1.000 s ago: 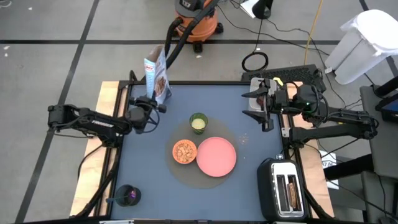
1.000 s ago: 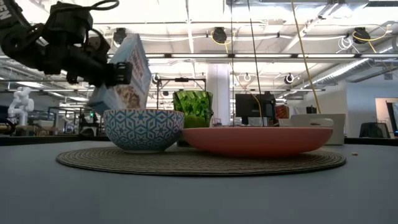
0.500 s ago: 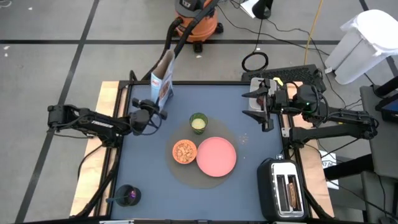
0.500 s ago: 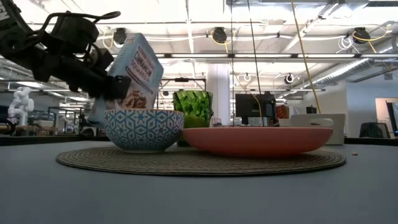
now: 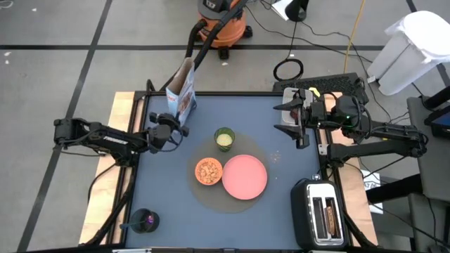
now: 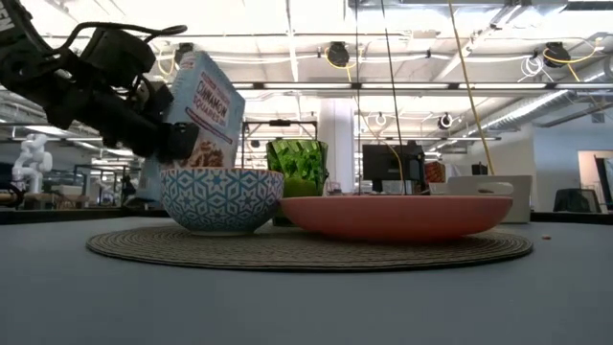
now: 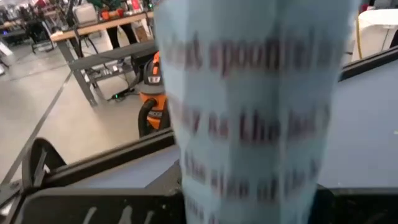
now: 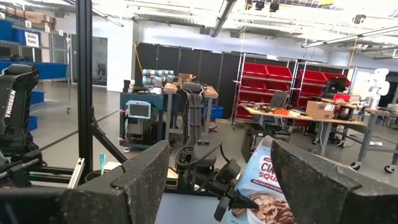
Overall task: Arrange a breakfast setting
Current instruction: Pour the cereal from the blue cereal box into the orange bowl
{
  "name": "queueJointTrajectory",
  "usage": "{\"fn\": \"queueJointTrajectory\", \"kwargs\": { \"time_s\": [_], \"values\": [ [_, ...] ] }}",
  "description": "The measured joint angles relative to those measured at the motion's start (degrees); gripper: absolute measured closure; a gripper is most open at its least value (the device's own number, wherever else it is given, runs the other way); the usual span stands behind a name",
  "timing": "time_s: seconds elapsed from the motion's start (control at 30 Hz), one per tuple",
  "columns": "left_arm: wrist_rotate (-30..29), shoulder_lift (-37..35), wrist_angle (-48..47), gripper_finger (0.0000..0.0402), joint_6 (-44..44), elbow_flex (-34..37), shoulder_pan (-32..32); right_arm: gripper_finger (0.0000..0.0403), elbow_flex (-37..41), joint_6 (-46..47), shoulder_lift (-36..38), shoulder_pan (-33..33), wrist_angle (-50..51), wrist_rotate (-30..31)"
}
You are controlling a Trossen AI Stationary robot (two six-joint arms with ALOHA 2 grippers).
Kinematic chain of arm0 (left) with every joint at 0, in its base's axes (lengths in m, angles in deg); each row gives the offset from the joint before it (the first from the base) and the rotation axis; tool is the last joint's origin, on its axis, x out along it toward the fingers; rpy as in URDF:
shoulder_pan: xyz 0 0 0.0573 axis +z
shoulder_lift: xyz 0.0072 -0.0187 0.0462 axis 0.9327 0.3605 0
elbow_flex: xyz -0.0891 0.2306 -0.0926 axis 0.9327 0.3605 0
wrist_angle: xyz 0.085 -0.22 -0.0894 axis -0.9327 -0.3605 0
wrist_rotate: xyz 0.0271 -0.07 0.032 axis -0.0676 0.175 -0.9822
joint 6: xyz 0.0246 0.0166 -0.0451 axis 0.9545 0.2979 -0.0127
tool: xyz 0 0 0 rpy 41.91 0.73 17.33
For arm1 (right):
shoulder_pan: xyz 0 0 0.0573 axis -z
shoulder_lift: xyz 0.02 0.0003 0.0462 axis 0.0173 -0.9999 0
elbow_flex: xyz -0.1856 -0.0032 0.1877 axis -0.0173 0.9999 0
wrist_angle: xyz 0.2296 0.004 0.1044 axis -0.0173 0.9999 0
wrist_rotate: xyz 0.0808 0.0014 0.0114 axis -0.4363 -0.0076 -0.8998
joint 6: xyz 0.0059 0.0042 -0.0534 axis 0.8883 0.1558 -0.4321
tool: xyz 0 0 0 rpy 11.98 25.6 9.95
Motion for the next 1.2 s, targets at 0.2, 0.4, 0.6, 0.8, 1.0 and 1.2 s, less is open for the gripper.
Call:
{"fn": "queueJointTrajectory", "kwargs": {
  "time_s": [0.2, 0.4, 0.6, 0.8, 1.0, 1.2],
  "values": [
    [0.2, 0.0, -4.9, 0.0329, -5.6, 0.0, 0.0, 0.0129, 0.0, 0.0, 0.0, 0.0, 0.0, 0.0],
    [1.9, 0.0, -5.3, 0.0329, -7.8, 0.0, 0.0, 0.0129, 0.0, 0.0, 0.0, 0.0, 0.0, 0.0],
    [2.2, 0.0, -5.3, 0.0329, -8.2, 0.0, 0.0, 0.0129, 0.0, 0.0, 0.0, 0.0, 0.0, 0.0],
    [2.3, 0.0, -5.4, 0.0329, -8.2, 0.0, 0.0, 0.0129, 0.0, 0.0, 0.0, 0.0, 0.0, 0.0],
    [2.9, 0.0, -5.5, 0.032, -9.4, 0.0, 0.0, 0.0129, 0.0, 0.0, 0.0, 0.0, 0.0, 0.0],
    [3.5, 0.0, -5.9, 0.0245, -9.9, 0.0, 0.0, 0.0129, 0.0, 0.0, 0.0, 0.0, 0.0, 0.0]
  ]
}}
